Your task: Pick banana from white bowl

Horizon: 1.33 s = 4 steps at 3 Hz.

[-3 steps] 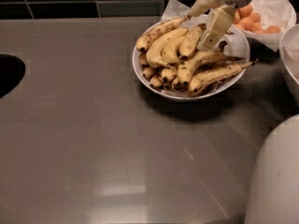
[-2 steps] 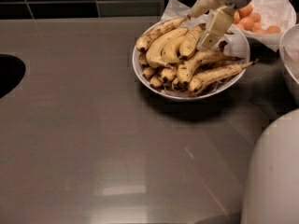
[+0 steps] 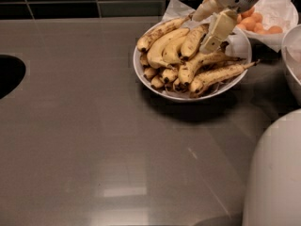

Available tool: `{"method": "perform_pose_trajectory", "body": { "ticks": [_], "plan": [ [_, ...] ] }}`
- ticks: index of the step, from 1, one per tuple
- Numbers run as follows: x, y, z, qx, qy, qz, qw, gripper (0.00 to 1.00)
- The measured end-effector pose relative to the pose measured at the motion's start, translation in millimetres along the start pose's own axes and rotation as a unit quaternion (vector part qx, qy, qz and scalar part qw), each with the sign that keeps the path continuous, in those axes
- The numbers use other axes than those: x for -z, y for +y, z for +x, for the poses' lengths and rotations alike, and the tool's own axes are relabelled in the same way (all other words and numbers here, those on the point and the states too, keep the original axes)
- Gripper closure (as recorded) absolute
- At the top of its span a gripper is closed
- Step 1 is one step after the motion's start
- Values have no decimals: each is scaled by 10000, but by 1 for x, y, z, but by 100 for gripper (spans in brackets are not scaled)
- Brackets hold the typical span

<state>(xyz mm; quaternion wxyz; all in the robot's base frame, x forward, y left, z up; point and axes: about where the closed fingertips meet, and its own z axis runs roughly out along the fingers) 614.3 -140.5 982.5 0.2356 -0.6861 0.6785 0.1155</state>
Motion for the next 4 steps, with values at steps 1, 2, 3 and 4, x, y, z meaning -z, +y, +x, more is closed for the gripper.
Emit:
{"method": "perform_pose_trajectory", "body": {
  "ticks": [1,2,3,4],
  "plan": [
    [0,4,7,-105,-15,-31,9999,29],
    [-5,4,11,-133,-54,-103,9998,29],
    [-13,-1,11,-87,-72,-162,9998,29],
    [-17,-8,9,-29,-74,-171,9998,30]
  ]
}}
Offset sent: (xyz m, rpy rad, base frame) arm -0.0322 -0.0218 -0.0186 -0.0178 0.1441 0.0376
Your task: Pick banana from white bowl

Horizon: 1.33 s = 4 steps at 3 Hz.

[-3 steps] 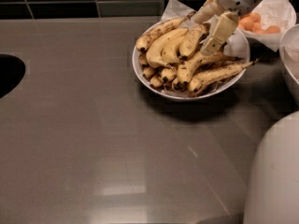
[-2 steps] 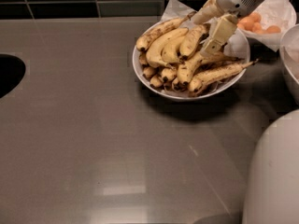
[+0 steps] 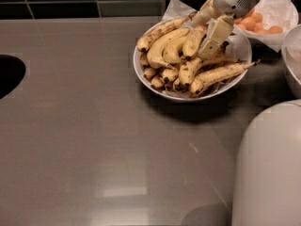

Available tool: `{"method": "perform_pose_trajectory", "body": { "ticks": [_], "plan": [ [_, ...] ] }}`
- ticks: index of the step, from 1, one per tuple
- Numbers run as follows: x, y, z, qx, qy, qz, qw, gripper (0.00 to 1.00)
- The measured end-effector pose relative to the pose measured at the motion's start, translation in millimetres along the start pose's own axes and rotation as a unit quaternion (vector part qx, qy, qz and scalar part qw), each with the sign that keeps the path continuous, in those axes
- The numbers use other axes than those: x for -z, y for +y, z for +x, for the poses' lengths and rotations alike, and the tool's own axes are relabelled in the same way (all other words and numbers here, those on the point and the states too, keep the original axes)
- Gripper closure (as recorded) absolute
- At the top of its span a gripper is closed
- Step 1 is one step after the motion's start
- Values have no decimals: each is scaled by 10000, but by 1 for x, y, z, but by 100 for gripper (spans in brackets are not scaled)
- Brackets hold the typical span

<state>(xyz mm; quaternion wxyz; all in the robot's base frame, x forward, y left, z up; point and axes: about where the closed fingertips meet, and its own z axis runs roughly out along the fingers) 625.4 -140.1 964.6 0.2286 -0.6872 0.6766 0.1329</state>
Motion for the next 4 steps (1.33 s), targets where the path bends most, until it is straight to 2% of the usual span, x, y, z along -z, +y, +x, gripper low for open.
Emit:
{"method": "perform_pose_trajectory", "body": {
  "ticks": [1,3,4],
  "plan": [
    [4,-7,-5,46,55,103,9999,46],
    [10,-10,-6,20,120,185,9998,92],
    [10,-10,-6,20,120,185,9998,100]
  ]
}}
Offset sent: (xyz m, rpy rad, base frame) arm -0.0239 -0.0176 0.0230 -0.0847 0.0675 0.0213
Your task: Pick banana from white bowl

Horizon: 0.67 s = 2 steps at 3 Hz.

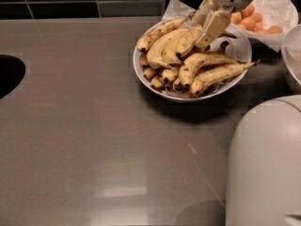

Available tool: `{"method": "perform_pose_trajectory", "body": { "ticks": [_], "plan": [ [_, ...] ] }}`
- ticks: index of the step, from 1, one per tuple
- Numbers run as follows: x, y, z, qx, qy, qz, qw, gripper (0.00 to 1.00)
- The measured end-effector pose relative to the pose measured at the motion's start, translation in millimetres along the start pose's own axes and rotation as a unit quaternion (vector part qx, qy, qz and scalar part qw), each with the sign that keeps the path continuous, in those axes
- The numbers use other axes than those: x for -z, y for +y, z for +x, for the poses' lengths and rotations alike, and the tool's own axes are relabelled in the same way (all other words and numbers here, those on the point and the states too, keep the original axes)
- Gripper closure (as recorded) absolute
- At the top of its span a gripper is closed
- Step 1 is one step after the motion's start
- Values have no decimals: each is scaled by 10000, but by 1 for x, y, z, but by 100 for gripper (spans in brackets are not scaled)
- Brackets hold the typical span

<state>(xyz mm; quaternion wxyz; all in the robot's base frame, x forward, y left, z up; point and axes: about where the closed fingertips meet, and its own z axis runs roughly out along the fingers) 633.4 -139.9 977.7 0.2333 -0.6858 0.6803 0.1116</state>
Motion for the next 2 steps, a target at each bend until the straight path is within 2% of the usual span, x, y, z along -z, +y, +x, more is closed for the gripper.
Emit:
{"method": "perform_pose_trajectory", "body": {
  "ticks": [1,2],
  "plan": [
    [-1,-11,-4,1,-72,218,9997,100],
    [9,-13,-12,94,-168,532,9984,100]
  ]
}}
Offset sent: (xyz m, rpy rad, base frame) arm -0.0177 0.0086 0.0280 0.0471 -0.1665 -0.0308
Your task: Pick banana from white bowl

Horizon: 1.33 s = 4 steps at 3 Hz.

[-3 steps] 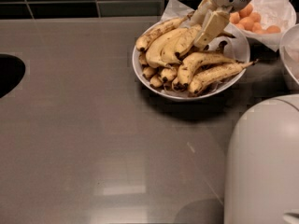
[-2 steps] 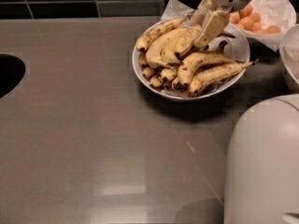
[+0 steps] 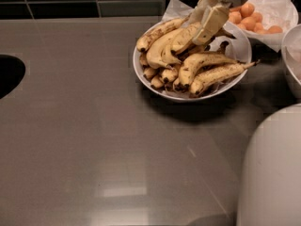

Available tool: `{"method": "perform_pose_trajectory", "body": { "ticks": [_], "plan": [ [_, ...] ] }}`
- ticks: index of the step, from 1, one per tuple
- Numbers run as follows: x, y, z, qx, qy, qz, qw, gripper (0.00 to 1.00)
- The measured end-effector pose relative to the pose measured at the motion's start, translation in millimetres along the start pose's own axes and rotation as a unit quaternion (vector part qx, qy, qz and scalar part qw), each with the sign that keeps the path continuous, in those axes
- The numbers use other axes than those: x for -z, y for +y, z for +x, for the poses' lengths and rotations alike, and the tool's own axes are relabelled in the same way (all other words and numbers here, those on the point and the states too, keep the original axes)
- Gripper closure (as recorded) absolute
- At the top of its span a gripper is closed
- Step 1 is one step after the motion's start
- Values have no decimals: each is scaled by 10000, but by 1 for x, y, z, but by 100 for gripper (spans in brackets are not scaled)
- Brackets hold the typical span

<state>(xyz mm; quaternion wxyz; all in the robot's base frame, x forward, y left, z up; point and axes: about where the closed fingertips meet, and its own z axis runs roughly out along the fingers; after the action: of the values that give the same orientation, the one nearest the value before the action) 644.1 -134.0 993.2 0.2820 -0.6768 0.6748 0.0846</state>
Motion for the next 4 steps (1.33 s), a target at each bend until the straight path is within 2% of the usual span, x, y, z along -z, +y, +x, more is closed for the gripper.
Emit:
{"method": "perform_pose_trajectory", "body": {
  "ticks": [2,4],
  "plan": [
    [27,23,-38,477,-17,469,9978,100],
    [49,48,-59,718,-117,943,9929,100]
  ]
}}
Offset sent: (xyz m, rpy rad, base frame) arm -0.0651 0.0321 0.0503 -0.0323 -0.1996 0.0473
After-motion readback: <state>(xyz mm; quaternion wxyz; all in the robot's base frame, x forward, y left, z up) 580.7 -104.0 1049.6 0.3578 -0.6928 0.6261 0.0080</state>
